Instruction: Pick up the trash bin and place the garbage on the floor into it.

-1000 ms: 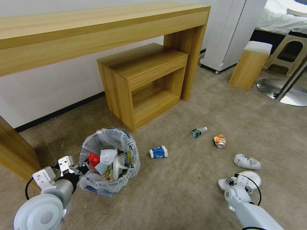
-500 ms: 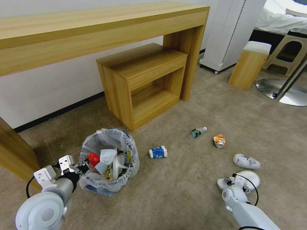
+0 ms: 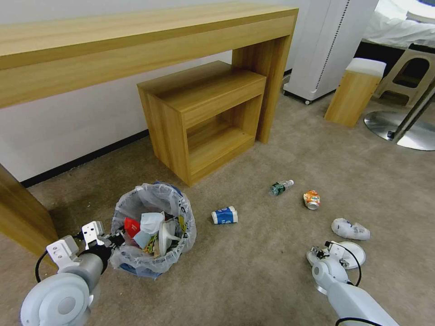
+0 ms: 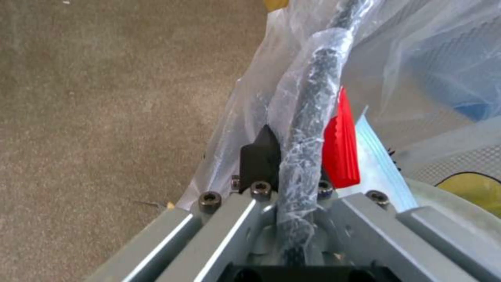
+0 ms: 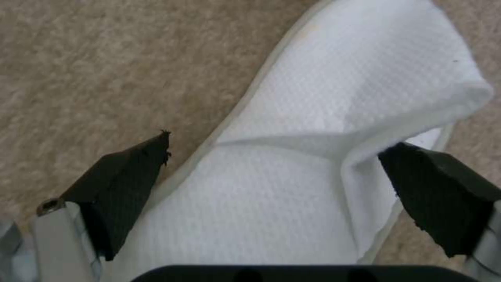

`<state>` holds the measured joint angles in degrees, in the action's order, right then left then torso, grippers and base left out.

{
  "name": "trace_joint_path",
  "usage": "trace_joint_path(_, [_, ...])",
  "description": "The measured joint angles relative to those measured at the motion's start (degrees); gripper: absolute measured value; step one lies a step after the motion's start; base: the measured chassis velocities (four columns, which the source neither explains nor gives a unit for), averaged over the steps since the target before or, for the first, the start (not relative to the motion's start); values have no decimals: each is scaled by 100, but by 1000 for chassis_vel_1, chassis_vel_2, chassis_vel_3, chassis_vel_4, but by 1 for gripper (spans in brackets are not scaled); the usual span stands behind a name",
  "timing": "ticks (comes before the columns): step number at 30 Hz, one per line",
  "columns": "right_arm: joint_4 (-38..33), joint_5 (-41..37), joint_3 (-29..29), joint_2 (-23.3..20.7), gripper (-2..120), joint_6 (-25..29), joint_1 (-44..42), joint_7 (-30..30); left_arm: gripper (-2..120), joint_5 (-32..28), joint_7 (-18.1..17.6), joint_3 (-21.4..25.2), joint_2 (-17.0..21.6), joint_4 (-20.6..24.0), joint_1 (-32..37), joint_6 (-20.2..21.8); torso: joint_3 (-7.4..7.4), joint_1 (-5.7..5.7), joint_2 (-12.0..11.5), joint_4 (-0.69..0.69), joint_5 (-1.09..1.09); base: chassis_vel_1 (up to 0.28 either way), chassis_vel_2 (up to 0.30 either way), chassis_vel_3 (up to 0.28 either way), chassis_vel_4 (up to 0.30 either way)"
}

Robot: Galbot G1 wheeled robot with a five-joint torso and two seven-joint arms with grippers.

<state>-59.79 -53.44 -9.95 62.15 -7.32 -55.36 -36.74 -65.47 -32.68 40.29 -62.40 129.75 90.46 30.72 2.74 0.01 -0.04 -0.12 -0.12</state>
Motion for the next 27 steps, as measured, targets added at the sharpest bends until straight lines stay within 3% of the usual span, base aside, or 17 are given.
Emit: trace_joint_path(27, [105,-144,-222,136,99,189,99,93,0,30,27,-51,-16,65,96,0,0,0,0,0,0,0,0,0,0])
